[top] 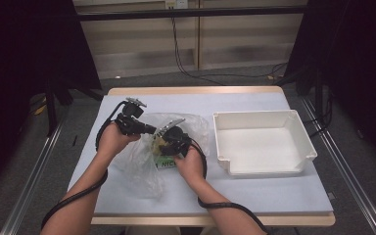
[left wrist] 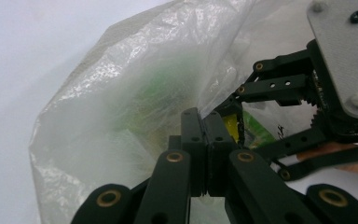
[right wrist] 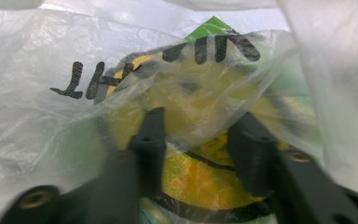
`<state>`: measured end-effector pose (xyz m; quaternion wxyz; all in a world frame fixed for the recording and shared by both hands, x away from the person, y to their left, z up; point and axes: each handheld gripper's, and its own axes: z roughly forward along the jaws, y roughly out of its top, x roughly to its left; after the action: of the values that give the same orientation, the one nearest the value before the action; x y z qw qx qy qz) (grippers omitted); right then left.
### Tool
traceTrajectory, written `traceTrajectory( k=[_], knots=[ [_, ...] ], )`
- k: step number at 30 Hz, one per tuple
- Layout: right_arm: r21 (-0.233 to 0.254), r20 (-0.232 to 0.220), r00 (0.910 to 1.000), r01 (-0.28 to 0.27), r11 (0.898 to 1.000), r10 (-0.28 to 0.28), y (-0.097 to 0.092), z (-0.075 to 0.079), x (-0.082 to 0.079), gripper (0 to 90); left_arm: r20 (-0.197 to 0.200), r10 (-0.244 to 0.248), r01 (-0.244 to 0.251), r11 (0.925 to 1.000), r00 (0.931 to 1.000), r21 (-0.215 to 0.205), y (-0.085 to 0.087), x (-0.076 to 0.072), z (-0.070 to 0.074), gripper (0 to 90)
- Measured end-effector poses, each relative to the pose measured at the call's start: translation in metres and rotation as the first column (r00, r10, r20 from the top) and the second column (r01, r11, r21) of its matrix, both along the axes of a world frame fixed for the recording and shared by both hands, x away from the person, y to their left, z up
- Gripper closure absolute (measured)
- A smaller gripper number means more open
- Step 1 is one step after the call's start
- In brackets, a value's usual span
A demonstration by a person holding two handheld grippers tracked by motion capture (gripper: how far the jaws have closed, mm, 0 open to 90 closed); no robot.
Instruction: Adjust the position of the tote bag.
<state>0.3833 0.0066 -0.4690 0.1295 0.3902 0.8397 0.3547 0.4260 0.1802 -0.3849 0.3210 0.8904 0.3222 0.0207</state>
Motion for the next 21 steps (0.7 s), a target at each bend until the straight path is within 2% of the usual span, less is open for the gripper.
traceTrajectory(
  k=[1, 3, 4, 5, 8, 12, 14, 16, 17, 21],
  knots=[
    [-0.006, 0.001, 1.0, -0.005, 1.0, 0.005, 0.0, 0.0, 0.0, 69.4, 0.001, 0.045, -0.045, 0.9983, 0.999, -0.038, -0.003, -0.002, -0.001, 89.4],
    [0.005, -0.004, 0.9998, -0.018, 1.0, 0.018, 0.0, -0.001, 0.001, 77.0, 0.001, 0.037, -0.036, 0.9988, 0.9993, -0.032, -0.002, -0.001, -0.001, 89.3],
    [0.001, -0.016, 0.9998, -0.014, 1.0, 0.014, 0.001, 0.0, 0.0, 83.5, 0.003, 0.004, -0.004, 1.0, 1.0, -0.002, 0.001, 0.0, 0.0, 89.2],
    [-0.002, -0.014, 0.9995, -0.029, 1.0, 0.029, 0.001, 0.0, -0.001, 89.6, -0.002, 0.003, -0.003, 1.0, 1.0, 0.003, 0.0, 0.0, 0.0, 89.2],
    [-0.004, -0.032, 0.9991, -0.029, 1.0, 0.029, 0.001, 0.002, 0.0, 90.0, 0.002, 0.009, -0.009, 1.0, 1.0, 0.001, -0.001, 0.0, -0.001, 89.3],
    [0.023, -0.055, 0.9969, -0.056, 0.998, 0.057, -0.005, 0.005, -0.002, 90.0, 0.01, 0.016, -0.016, 0.9999, 0.9998, -0.004, 0.0, 0.0, -0.001, 89.4],
    [0.037, -0.062, 0.9954, -0.071, 0.997, 0.073, -0.009, 0.006, -0.006, 90.0, 0.013, 0.003, -0.003, 1.0, 0.9999, 0.009, 0.001, 0.002, 0.0, 89.4],
    [0.044, -0.06, 0.9942, -0.087, 0.995, 0.089, -0.014, 0.007, -0.011, 90.0, 0.009, 0.027, -0.027, 0.9996, 0.9996, 0.006, 0.0, 0.003, -0.001, 89.5],
    [0.052, -0.069, 0.9936, -0.086, 0.995, 0.09, -0.016, 0.008, -0.015, 90.0, 0.016, 0.016, -0.016, 0.9998, 0.9997, 0.011, 0.001, 0.004, -0.001, 89.5],
    [0.037, -0.063, 0.9894, -0.129, 0.991, 0.131, -0.022, 0.009, -0.028, 90.0, 0.017, 0.03, -0.031, 0.9995, 0.9994, 0.007, 0.0, 0.007, -0.002, 89.6]
  ],
)
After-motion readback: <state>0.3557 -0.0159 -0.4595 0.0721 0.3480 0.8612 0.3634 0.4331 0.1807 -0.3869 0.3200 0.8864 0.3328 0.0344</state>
